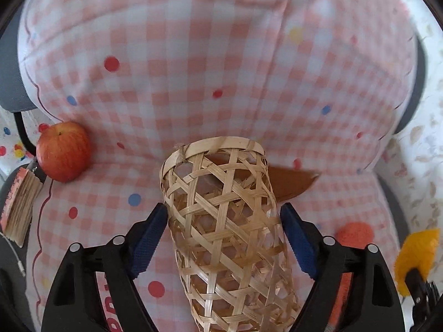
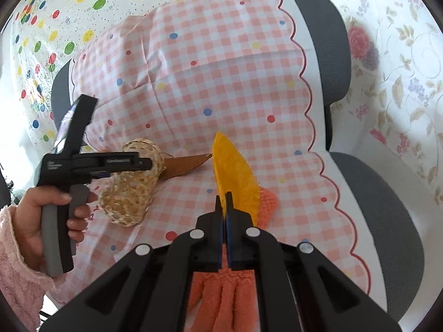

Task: Collect trash
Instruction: 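Grasp the yellow cloth with the right gripper while the left gripper grasps the bamboo cylinder, then carry both items over the pink bin and open both grippers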

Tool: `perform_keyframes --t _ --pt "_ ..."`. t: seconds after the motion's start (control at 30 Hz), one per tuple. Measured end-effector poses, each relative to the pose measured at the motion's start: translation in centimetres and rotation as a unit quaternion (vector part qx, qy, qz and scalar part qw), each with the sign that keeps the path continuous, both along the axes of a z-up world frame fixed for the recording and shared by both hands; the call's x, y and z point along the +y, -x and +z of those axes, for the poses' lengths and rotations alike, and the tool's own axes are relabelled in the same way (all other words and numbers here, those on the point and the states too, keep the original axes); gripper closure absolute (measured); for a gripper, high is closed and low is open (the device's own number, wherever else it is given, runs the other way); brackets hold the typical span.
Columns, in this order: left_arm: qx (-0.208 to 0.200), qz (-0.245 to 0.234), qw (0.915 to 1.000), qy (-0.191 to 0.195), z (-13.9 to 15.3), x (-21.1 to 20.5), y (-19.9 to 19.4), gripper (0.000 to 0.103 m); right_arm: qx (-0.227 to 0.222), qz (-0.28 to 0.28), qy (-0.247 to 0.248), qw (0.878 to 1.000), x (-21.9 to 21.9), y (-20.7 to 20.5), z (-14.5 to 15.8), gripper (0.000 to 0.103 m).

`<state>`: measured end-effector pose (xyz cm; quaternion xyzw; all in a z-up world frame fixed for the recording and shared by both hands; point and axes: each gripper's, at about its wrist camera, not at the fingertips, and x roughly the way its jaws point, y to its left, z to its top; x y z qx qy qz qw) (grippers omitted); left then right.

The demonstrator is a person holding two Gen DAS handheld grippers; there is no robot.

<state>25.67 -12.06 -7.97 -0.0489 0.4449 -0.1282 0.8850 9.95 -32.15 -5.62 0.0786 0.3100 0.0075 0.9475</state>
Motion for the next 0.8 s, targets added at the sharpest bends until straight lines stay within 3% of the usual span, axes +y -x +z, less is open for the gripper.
perform_keyframes --t 0.13,0.27,0.37,0.53,0.8 --pt "-0.058 -0.030 0.9979 0.000 1.8 0.3 4.1 0.025 -0.002 0.004 -0.008 1.000 0.6 1.2 0.6 0.101" --pt "-0.098 -0.076 0.9922 0.009 3.7 0.5 10.7 0.026 -0.002 0.016 -0.036 0.999 1.3 3.0 1.4 0.101" --pt "-0.137 -0.095 0.9860 0.005 4.6 0.9 15.3 0.025 -0.011 0.010 -0.019 1.000 2.2 5.5 1.8 0.101" --pt "-0.142 -0.116 0.9827 0.022 4.1 1.7 20.4 0.025 -0.013 -0.011 -0.029 0.999 2.4 10.0 1.4 0.101" --pt "-0.156 -0.185 0.9698 0.029 3.5 -0.8 26.7 0.025 -0.005 -0.074 -0.006 0.997 1.5 17.3 1.5 0.101"
